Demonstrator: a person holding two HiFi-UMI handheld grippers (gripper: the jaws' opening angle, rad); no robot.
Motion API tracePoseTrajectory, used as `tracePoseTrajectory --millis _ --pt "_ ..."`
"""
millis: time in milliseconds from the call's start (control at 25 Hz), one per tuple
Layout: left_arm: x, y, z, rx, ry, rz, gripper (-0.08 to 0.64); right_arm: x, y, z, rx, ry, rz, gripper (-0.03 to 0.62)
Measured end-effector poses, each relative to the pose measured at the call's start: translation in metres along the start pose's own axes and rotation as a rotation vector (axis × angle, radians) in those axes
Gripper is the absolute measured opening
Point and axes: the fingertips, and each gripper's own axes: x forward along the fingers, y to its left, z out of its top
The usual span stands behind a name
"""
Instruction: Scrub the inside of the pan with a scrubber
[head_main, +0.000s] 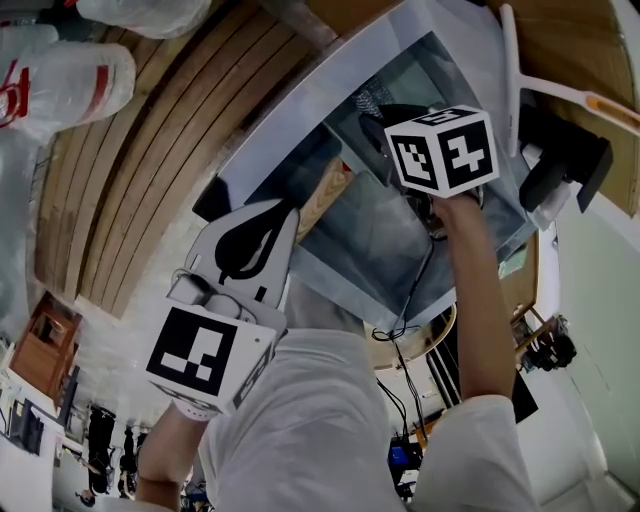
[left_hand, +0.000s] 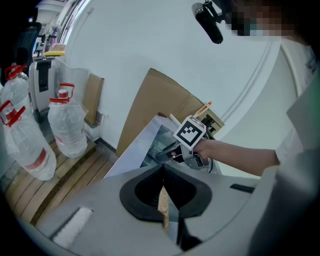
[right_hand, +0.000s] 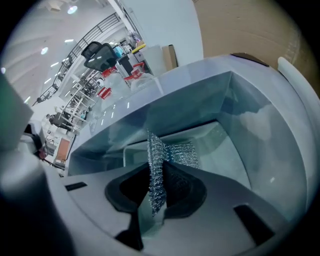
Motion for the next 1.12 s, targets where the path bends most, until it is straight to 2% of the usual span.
tracePoseTrajectory --millis 240,400,600,760,840,1000,1120 --pt "0.002 0.002 0.001 0.0 0.003 -0.002 0.005 0.01 -0.019 0.001 0.0 -0.029 -0.045 0.057" --pt "0.002 0.004 0.001 -0.003 0.007 -0.002 0.005 0.012 -0.032 0.004 -0.039 -0.049 -0.083 0.057" --pt "0.004 0.005 0.002 -0.001 0.008 -0.002 0.005 0.014 -0.042 0.007 -0.147 -0.046 -0.145 0.057" --pt "0.006 0.003 0.002 0.003 0.011 -0.002 0.005 0.018 -0.045 0.004 -0.334 -0.004 -0.272 0.057" --pt "0.006 0.001 0.002 0.004 0.013 -0.003 0.005 0.018 -0.047 0.003 -0.379 0.006 -0.335 0.057" --pt "0.006 -0.001 0.002 0.006 0.013 -0.004 0.005 0.006 -0.059 0.013 -0.387 -0.041 -0.458 0.055" --pt "0.006 -0.001 0.0 0.007 0.012 -0.001 0.005 0.0 -0.056 0.019 -0.352 -0.084 -0.447 0.055"
